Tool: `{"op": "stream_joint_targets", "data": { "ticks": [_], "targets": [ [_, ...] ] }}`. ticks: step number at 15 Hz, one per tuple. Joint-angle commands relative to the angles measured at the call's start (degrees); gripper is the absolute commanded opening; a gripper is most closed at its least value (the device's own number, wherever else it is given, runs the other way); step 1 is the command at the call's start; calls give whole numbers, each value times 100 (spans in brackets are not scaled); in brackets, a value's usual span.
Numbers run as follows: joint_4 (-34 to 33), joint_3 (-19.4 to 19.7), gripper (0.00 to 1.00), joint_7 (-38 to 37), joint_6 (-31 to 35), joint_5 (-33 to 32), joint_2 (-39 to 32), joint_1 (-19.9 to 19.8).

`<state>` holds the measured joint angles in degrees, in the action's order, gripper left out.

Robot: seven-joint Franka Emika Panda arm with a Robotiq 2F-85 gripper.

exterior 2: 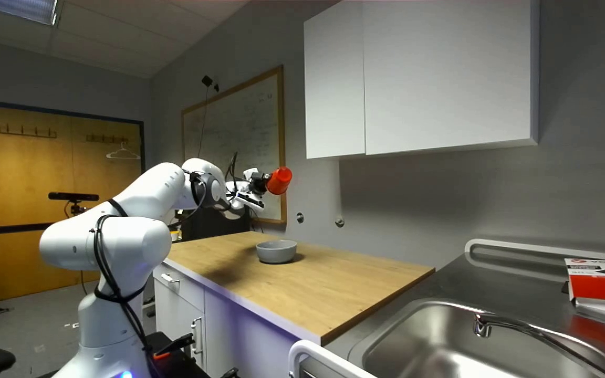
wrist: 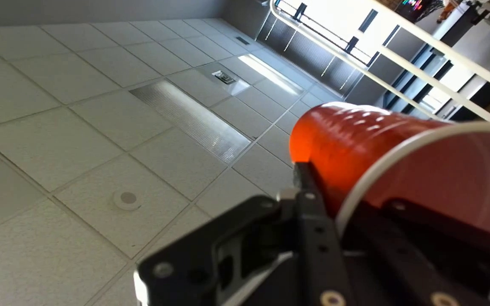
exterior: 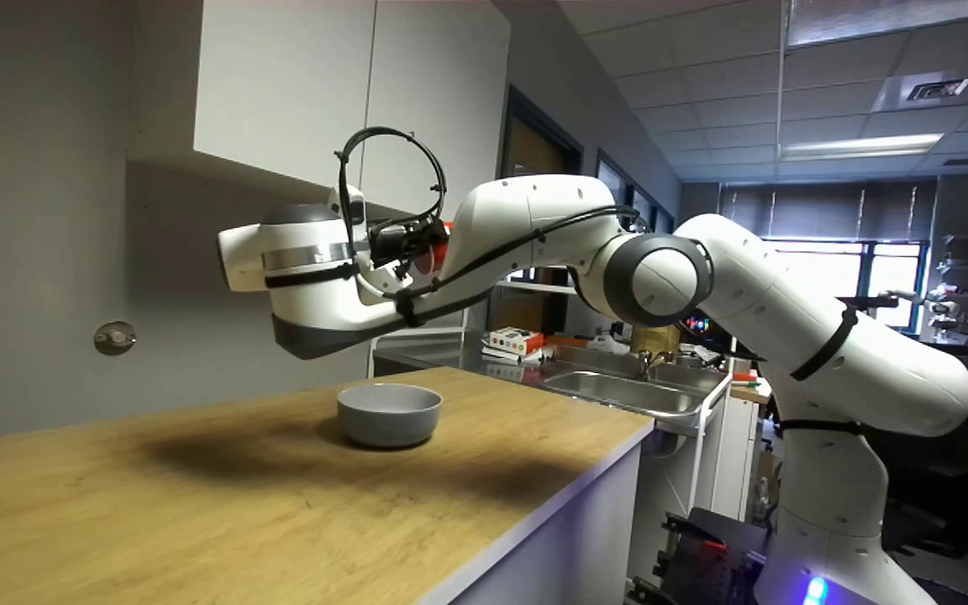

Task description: Pour the contents from the cup into the bowl

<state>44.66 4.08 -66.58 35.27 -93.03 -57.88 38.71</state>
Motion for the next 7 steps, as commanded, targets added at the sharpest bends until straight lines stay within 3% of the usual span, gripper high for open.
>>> {"op": "stream_joint_targets", "data": {
  "ticks": [1,4,5,7],
  "targets": [
    [-373,67,0,283,-84,-175,-188,7],
    [-373,-37,3,480,0,-80,-153,-15],
    [-388,-43,21,563,2,-71,-157,-17],
    [-462,-109,29,757,53,5,-162,-28]
  ]
}}
